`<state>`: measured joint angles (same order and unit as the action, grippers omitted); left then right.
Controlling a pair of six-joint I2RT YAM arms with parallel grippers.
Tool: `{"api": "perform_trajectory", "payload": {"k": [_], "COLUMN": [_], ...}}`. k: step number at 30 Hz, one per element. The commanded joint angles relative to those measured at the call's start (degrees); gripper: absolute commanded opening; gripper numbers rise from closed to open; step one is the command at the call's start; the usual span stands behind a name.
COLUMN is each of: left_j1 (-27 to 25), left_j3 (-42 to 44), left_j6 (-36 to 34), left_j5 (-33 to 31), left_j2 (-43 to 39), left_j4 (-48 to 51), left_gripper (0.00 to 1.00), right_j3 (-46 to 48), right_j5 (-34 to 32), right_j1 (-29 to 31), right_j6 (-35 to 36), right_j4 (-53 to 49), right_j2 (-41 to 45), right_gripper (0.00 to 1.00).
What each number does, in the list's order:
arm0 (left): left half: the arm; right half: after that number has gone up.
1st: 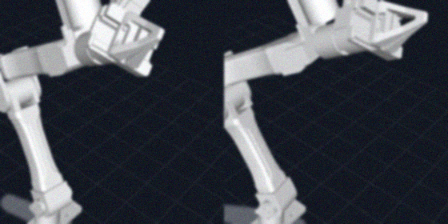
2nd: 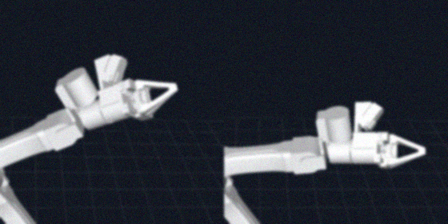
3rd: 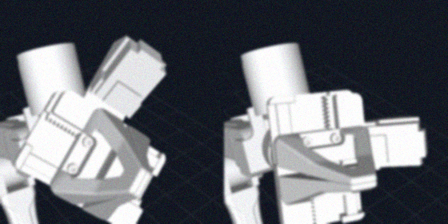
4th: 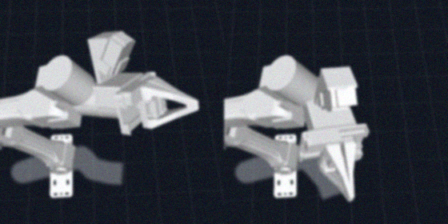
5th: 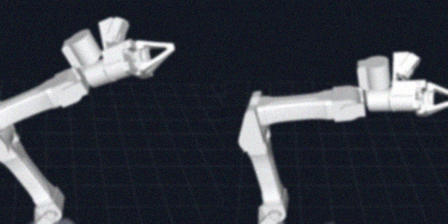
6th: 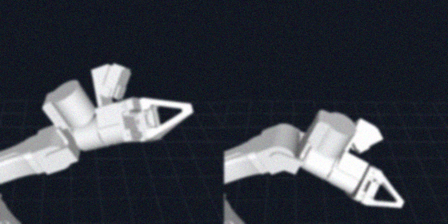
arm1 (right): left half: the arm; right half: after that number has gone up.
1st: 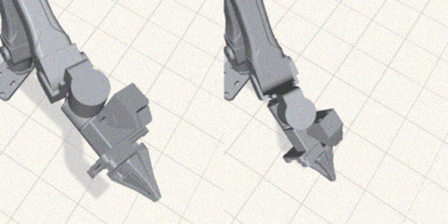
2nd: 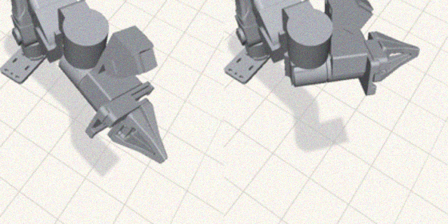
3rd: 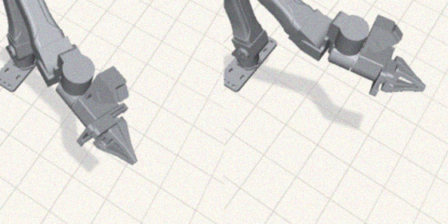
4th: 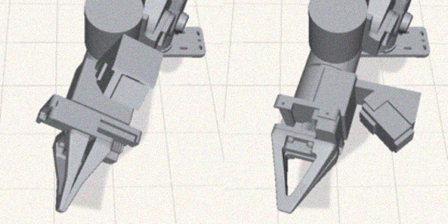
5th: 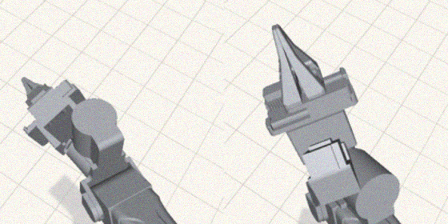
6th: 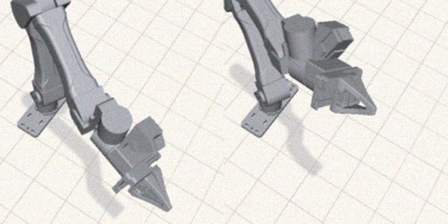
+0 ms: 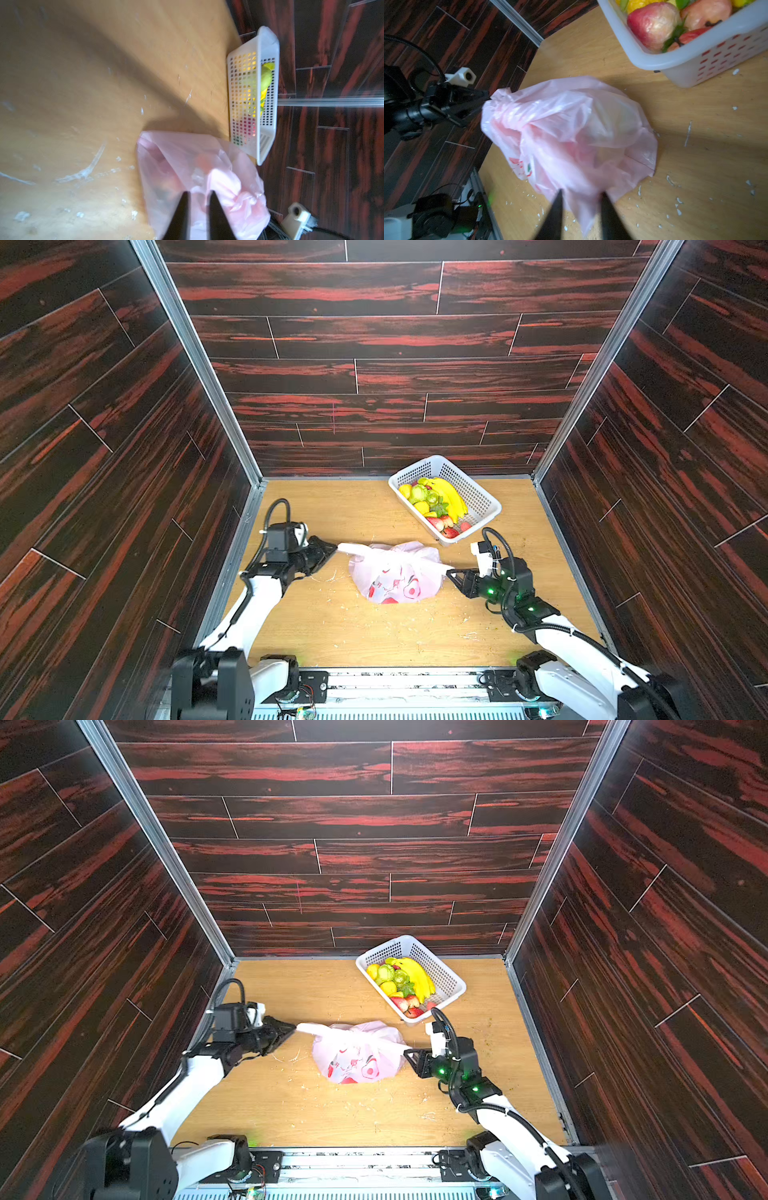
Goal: Place the fake fruits into the plastic bag and tie a complex knot
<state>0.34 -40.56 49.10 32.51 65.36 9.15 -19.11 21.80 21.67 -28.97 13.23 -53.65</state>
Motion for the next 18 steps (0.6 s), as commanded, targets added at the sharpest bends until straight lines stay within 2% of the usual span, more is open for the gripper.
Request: {"api": "perform_trajectory", "payload": {"k": [1, 3, 7, 10, 13, 16, 18], "left_j1": [0.6, 0.6, 0.7, 0.8, 0.8, 0.8, 0.8], "left_j3": [-2.8, -3.2, -2.9, -2.3, -1.0, 3.9, 9.7], "left_j6": [-1.5, -2.3, -5.7, -7.9, -9.4, -11.4, -13.9], "left_j5": [-4.5, -9.4, -21.8, -32.5, -43.4, -52.8, -56.2], "left_j2": [-5.6, -9.1, -15.7, -19.7, -22.2, -25.1, -27.5], "left_j4": [1.0, 2.9, 6.3, 8.7, 9.8, 5.3, -2.4], "left_gripper": [0.45, 0.57, 0.78, 0.86, 0.86, 0.86, 0.86], "right_j3": [-4.3, -5.8, -7.8, -8.6, -8.2, -6.7, -4.8], "right_j5": [1.4, -1.3, -9.6, -16.1, -20.3, -27.0, -31.6], "right_j1": [-0.5, -1.3, -4.4, -8.1, -12.6, -16.3, -18.1], "right_j6": [3.5, 4.9, 7.7, 9.8, 11.6, 13.2, 14.9], "right_j4": [-5.0, -9.2, -16.1, -20.0, -20.9, -19.8, -17.5], "right_j2": [3.5, 6.4, 12.7, 17.0, 19.8, 20.7, 19.9], "right_gripper": [0.68, 0.82, 0.98, 0.99, 0.99, 0.99, 0.99]}}
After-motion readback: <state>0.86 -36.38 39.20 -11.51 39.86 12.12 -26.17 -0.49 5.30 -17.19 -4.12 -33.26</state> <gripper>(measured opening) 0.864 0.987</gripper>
